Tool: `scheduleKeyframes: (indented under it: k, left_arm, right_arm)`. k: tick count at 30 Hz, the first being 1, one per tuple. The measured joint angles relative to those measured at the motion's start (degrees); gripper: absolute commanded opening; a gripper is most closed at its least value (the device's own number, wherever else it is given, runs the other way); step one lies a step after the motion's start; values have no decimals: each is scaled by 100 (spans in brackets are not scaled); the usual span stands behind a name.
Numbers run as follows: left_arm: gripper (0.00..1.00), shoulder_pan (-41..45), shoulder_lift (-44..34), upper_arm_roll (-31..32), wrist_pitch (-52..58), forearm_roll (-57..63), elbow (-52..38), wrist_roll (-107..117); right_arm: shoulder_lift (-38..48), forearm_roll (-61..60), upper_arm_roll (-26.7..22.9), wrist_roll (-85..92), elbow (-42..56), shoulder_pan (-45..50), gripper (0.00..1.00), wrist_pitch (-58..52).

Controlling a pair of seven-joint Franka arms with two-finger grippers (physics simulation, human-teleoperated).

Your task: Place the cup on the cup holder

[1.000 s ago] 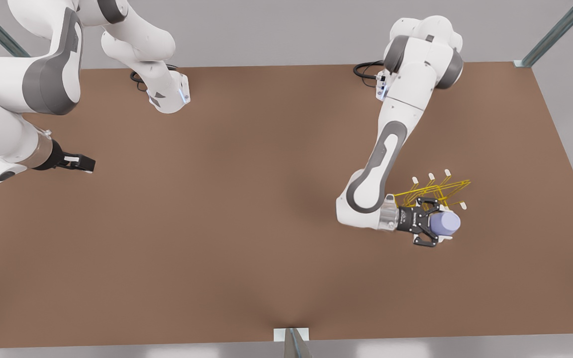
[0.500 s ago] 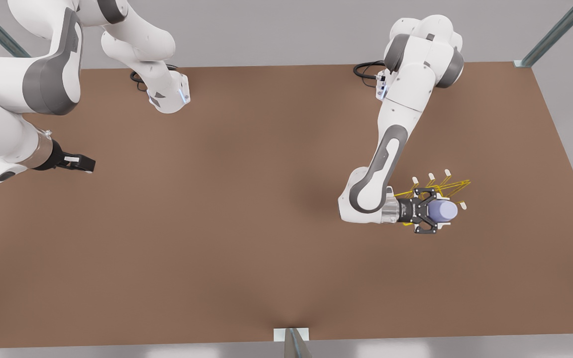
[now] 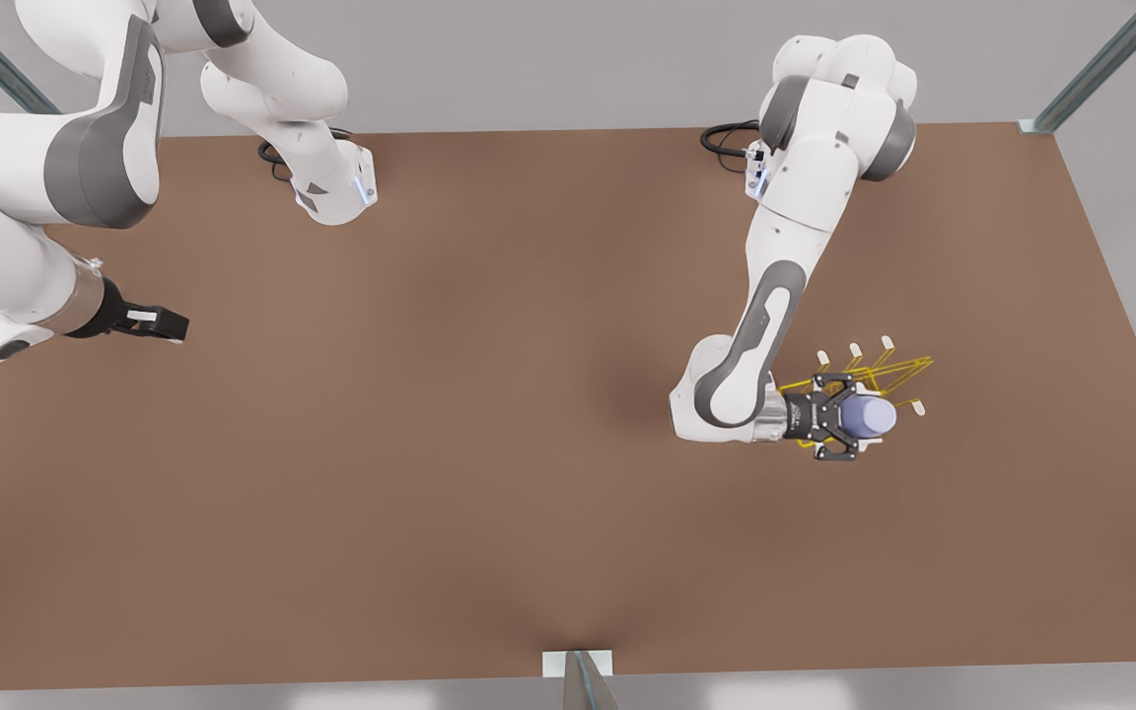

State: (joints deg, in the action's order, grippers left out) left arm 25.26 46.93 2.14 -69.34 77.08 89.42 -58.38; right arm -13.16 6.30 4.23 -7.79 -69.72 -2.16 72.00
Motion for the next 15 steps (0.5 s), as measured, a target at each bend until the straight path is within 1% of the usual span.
scheduleKeyframes:
  k: [4, 5, 6, 7, 15]
  left_arm:
    - [60, -48, 92, 0, -54, -35, 12, 150]
    - [62, -61, 98, 0, -68, -39, 14, 187]
    - [95, -68, 104, 0, -76, -44, 16, 222]
    - [100, -71, 106, -1, -76, -52, 16, 256]
    - [100, -58, 58, 3, -46, -68, -55, 458]
  right_arm:
    - [0, 2, -1, 0, 0, 5, 100, 0]
    - [0, 2, -1, -1, 0, 5, 100, 0]
    - [0, 2, -1, -1, 0, 5, 100, 0]
    - [0, 3, -1, -1, 0, 5, 100, 0]
    - [0, 11, 0, -1, 0, 15, 100, 0]
